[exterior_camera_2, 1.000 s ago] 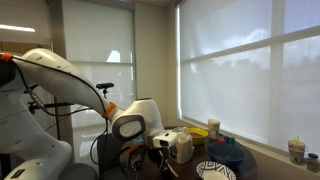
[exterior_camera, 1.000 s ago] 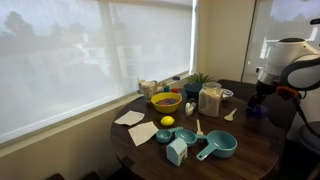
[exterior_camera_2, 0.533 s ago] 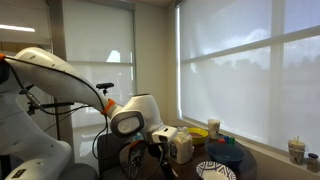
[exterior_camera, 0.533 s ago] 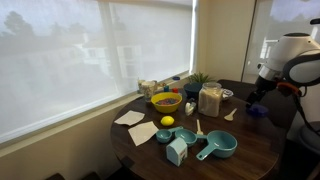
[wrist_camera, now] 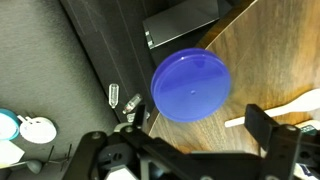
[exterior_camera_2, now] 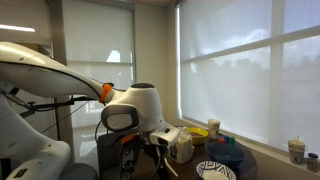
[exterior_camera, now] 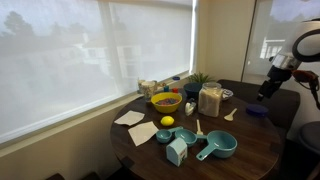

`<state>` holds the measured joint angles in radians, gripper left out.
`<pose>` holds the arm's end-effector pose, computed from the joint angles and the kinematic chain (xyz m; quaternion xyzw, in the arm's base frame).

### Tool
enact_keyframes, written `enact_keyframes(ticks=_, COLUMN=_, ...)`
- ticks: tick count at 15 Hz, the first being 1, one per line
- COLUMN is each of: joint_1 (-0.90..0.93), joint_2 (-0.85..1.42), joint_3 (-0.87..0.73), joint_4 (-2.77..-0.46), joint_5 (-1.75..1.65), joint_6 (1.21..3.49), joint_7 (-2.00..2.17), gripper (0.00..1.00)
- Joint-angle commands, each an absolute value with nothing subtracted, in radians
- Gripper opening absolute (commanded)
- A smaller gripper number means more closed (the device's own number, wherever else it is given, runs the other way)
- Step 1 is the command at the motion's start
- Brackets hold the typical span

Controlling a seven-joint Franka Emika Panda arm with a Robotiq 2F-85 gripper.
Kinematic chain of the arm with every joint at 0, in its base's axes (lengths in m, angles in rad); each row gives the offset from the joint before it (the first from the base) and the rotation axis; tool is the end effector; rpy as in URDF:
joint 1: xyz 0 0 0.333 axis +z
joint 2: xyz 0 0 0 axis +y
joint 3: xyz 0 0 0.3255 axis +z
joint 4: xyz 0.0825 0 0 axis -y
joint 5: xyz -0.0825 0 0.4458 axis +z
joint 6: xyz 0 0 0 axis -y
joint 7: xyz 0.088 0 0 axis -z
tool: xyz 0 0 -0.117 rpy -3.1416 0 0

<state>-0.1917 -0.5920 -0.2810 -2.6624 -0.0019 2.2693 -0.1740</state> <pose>0.3855 -0.1872 0.4020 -0.9843 0.1316 -0.1085 0.0465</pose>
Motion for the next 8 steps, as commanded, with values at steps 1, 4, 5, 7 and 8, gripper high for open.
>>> enact_keyframes(ticks=1, joint_1=-0.180, joint_2=-0.604, joint_3=-0.375, joint_4=-2.592, joint_5=0.089, joint_6=2.102, joint_7=-0.288, gripper=1.00)
enact_keyframes(ticks=4, joint_1=-0.187, joint_2=-0.577, joint_3=-0.444, joint_4=-2.534, joint_5=0.142, joint_6=1.966, joint_7=-0.362, gripper=1.00)
enact_keyframes(ticks=5, joint_1=-0.195, joint_2=-0.567, joint_3=-0.460, joint_4=-2.524, joint_5=0.146, joint_6=1.940, joint_7=-0.383, gripper=1.00)
enact_keyframes(ticks=7, joint_1=-0.192, joint_2=-0.546, joint_3=-0.508, joint_4=-2.512, joint_5=0.177, joint_6=1.901, joint_7=-0.443, gripper=1.00)
enact_keyframes(ticks=8, joint_1=-0.191, joint_2=-0.532, joint_3=-0.530, joint_4=-2.507, joint_5=0.196, joint_6=1.887, joint_7=-0.471, gripper=1.00)
